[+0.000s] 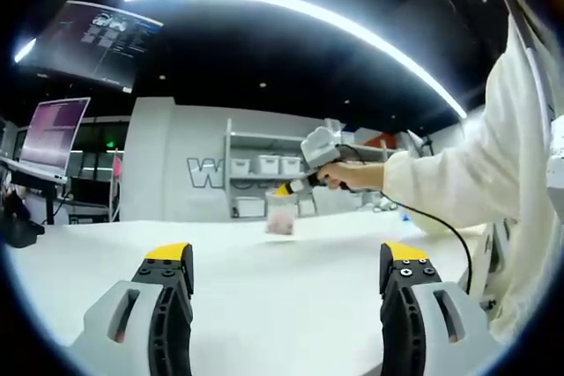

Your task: Open the resealable bag by pulling the two sides of the seal apart until the entire bag opening is separated and visibly accessible.

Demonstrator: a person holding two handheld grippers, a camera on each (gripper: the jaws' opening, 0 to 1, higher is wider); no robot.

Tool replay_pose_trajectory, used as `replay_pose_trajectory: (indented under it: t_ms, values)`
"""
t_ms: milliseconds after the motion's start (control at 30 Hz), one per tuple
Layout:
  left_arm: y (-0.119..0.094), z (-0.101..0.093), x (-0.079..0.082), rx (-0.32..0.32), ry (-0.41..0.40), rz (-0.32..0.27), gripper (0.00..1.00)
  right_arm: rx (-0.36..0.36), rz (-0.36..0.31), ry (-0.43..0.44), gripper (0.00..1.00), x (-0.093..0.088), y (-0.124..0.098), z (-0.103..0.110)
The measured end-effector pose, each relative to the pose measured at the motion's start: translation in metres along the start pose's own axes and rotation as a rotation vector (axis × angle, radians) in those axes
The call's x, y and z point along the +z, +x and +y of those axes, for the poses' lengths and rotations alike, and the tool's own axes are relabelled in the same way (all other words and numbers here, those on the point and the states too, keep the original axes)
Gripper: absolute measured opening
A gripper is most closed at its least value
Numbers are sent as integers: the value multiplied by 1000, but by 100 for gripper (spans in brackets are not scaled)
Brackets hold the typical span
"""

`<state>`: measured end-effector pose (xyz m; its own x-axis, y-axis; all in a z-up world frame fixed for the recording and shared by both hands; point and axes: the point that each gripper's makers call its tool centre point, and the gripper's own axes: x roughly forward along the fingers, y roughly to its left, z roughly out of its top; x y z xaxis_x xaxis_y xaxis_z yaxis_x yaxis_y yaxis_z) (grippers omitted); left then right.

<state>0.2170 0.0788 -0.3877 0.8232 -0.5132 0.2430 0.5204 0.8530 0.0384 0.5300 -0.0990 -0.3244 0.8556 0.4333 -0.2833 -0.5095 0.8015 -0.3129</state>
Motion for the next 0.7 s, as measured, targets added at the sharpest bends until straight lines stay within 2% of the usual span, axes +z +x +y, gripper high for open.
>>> replay_pose_trajectory:
  t_ms: [700]
  values:
    - [0,2,-5,4,-4,15,86,-38,35,26,0,-5,25,-12]
